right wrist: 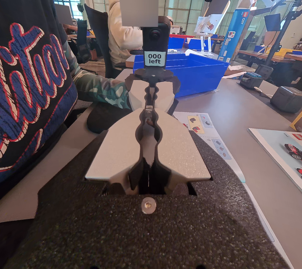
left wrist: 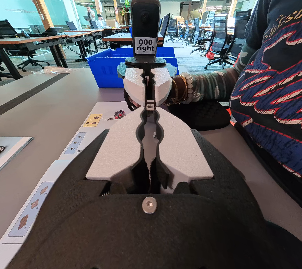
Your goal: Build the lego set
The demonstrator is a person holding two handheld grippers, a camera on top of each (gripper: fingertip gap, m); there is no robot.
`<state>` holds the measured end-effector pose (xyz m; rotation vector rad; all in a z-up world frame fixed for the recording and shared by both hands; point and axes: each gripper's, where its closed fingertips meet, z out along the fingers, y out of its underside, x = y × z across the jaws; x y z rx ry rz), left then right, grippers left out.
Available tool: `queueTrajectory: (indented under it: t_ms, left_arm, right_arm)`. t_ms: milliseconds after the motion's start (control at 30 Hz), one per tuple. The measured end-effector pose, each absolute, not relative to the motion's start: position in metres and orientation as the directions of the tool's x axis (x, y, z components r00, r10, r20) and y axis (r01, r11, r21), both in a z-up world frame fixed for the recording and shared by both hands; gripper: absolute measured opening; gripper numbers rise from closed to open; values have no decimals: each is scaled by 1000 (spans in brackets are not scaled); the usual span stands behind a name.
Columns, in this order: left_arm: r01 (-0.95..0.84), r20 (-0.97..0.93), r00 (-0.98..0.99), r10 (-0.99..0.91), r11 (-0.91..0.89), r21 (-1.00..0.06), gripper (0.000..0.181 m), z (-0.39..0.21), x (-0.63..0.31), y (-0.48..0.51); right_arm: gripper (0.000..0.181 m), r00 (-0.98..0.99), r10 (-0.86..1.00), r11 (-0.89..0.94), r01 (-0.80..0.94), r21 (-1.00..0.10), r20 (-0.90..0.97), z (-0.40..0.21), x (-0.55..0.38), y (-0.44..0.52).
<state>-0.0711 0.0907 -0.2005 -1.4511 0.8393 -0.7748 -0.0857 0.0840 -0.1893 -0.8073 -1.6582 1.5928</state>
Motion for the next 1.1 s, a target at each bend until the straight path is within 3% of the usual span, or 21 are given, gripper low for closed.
queueTrajectory:
  t_ms: [1033, 1100]
  left_arm:
    - [-73, -96, 558, -824, 67, -995, 8, -196, -74, 95]
    - [-61, -74, 562, -824, 48, -997, 15, -196, -75, 96]
  right_arm:
    - [8, -555, 831, 16, -26, -1000, 28, -186, -87, 88]
    - [8, -564, 826, 7, -26, -1000, 20, -186, -86, 88]
